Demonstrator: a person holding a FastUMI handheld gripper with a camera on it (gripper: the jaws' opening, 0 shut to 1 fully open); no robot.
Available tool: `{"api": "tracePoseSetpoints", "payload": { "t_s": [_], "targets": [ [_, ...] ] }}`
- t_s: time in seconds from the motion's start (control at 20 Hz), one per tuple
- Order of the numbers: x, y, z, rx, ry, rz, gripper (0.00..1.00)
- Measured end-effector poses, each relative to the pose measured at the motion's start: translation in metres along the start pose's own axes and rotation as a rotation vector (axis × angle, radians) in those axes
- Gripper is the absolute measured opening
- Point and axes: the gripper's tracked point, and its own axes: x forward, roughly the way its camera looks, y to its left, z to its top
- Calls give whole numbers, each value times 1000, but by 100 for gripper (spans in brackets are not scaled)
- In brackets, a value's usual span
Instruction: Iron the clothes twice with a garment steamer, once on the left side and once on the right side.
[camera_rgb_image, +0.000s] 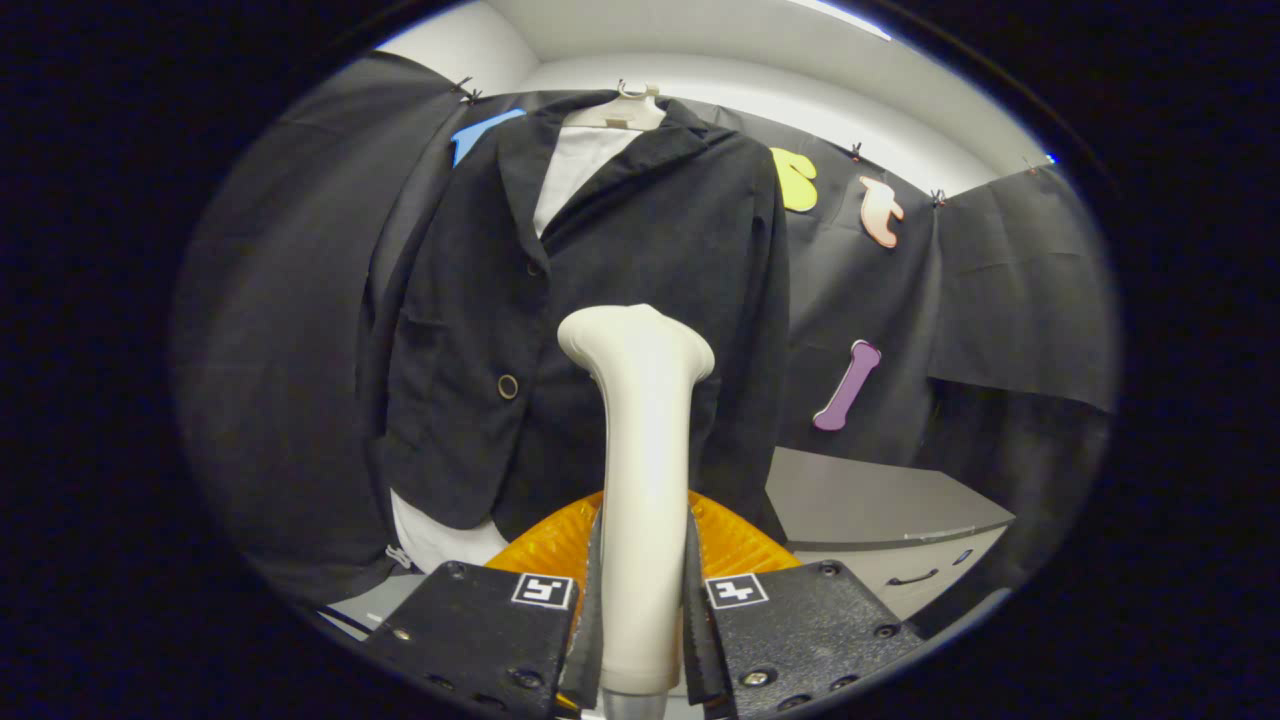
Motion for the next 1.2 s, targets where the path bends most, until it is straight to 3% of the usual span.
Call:
{"api": "tracePoseSetpoints", "payload": {
  "t_s": [1.2],
  "targets": [
    [-30, 34, -172, -50, 381, 14, 35]
  ]
}}
